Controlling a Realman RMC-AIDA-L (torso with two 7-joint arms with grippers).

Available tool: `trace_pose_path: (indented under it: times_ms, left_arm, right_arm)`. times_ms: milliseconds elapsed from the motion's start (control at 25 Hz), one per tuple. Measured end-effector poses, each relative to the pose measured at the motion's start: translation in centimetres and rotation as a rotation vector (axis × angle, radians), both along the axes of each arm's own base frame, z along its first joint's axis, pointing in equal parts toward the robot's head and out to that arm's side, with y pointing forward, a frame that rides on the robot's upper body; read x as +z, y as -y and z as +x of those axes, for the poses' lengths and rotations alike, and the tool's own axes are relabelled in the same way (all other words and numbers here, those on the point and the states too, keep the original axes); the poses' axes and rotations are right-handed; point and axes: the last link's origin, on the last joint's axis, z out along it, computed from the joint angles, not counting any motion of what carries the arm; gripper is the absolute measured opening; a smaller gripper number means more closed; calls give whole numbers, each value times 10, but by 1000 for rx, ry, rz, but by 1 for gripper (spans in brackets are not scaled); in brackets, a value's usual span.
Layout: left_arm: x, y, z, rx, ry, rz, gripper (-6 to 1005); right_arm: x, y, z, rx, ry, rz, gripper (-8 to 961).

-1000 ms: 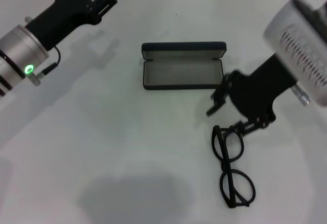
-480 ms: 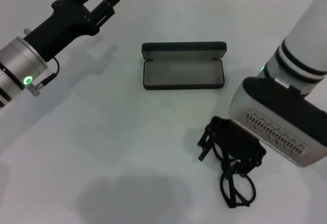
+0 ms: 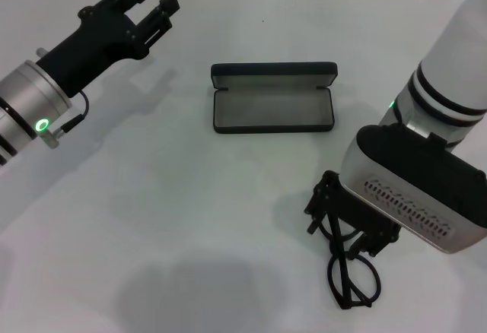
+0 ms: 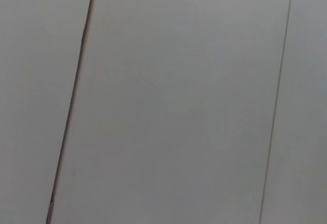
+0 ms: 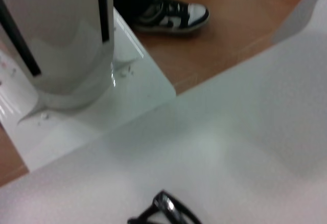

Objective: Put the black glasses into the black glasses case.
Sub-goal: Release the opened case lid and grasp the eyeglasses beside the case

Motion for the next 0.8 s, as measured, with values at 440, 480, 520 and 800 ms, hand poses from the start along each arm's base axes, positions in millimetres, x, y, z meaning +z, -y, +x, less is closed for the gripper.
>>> trace_pose_path:
  times_ms: [440,480,520,800]
  left_arm:
    - [-1,2,-3,9,-3,-12,550]
    - [-1,2,-3,9,-3,-12,550]
    - [-1,2,-3,9,-3,-12,550]
    - [0,0,-2,7,-8,-9,550]
  right_arm:
    - [-4,4,-3,100,100,-25,518]
    - [-5,4,-3,107,106,-26,513]
    - [-7,4,-3,118,110,-25,508]
    - [-15,3,-3,150,100,-17,472]
